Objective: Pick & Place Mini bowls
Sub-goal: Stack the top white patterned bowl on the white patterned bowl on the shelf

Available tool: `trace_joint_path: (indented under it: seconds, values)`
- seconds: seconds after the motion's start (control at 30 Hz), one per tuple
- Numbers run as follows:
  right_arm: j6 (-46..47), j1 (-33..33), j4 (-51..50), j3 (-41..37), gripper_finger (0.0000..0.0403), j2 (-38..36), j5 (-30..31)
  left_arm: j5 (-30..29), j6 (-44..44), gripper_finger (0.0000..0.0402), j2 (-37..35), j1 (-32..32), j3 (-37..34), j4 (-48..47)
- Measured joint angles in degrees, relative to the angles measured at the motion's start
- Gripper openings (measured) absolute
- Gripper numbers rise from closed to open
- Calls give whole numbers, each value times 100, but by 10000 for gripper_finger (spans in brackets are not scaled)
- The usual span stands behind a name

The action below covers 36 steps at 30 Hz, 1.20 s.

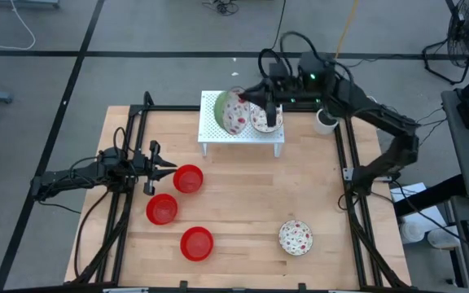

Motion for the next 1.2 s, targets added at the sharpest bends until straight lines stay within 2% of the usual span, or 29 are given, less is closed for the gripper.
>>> trace_joint_path:
  seconds: [0.17,0.3,0.57,0.67,0.83,1.2]
  values:
    - [-107,-185,-1001,1326,0,654,307,0,0,65,0,2,-2,0]
    - [-146,-436,-1574,1842,0,1013,487,0,0,65,2,0,-1,0]
    - [180,-1212,-2124,1891,0,1273,478,0,0,65,0,1,-1,-2]
    - [176,-1453,-2729,1882,0,1313,473,0,0,65,0,1,0,-1]
    - [208,-1708,-3381,1881,0,1372,440,0,0,65,0,2,0,0]
    - [790,-2083,-4057,1594,0,1365,292,0,0,65,0,0,-2,0]
